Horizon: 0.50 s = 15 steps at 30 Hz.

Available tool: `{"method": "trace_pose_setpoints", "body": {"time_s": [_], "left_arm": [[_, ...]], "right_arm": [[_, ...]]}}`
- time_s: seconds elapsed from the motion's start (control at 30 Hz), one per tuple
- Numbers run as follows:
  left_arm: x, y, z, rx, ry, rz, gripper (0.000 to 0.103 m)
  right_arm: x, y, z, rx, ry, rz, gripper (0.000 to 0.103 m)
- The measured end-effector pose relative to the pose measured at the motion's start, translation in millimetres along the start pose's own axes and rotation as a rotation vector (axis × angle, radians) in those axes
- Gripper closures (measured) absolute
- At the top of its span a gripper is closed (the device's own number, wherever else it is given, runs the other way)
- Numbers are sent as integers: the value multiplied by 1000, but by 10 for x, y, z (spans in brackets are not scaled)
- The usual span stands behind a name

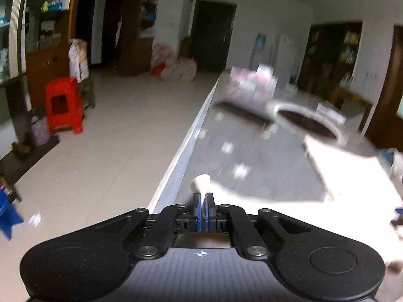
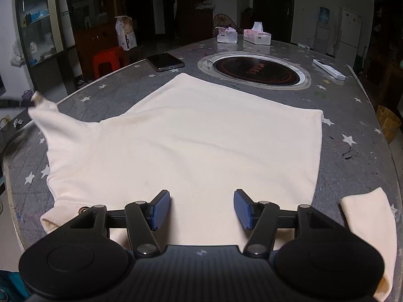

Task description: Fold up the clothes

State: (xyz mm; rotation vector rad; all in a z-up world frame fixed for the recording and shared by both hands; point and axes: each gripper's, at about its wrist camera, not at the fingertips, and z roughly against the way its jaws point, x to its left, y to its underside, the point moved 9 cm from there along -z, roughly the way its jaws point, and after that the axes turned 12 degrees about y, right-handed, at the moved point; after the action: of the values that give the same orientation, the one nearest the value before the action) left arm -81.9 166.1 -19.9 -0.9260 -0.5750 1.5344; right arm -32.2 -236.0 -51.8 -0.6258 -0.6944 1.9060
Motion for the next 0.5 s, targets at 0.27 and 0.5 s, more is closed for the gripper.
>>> {"method": "trace_pose_setpoints", "body": {"time_s": [0.27,0.5], "left_arm": [[41,-72,-127,0,-92,-57,99],[116,-66,-233,58,-260,-94,93]], "right_arm": [[19,0,6,7,-4,13,42],[-20,-16,63,-5,-3,-3,42]]}}
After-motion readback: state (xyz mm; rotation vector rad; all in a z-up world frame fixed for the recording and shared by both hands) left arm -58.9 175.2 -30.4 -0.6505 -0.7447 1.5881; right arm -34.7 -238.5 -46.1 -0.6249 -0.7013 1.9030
